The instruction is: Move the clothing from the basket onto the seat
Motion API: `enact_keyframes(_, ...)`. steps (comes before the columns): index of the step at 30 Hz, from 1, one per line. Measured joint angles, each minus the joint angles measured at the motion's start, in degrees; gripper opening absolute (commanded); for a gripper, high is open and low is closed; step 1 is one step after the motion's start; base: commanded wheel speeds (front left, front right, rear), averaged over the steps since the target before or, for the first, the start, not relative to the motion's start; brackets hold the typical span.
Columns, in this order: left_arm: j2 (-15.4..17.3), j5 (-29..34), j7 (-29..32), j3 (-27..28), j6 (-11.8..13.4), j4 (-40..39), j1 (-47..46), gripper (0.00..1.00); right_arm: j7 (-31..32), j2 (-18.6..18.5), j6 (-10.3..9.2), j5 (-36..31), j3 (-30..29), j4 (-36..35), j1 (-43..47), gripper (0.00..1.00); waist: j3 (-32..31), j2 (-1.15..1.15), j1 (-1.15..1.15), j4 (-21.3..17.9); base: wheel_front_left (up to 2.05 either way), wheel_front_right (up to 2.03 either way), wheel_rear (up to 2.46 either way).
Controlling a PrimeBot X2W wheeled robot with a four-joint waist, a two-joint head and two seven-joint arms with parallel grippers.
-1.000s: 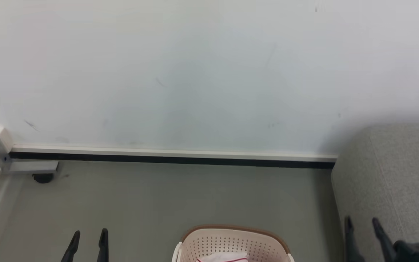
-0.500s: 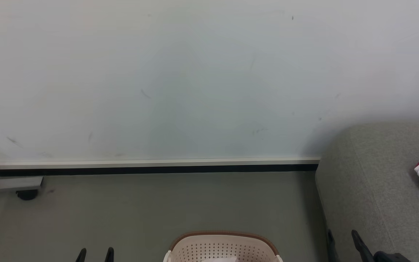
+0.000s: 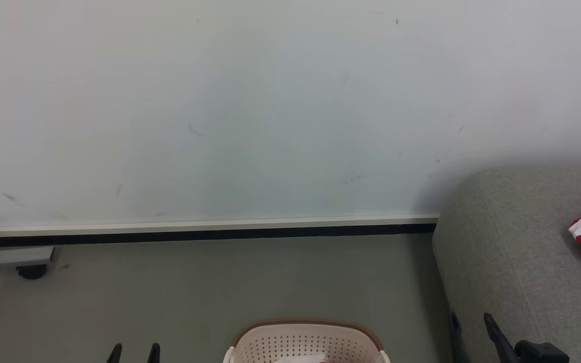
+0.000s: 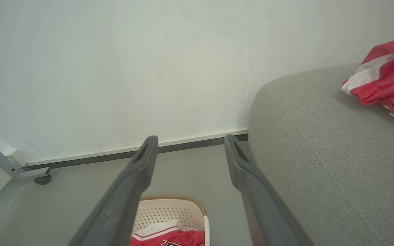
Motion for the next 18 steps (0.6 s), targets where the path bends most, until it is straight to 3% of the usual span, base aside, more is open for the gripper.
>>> enact_keyframes(18,-2.3,2.1,0.0,2.0,-2.1,1.0,0.0,1.0,-0.5,0.0,0.0,0.4,0.4,1.5,-1.9,1.0,0.4,0.0,0.0,-0.5,0.0,0.0,0.0)
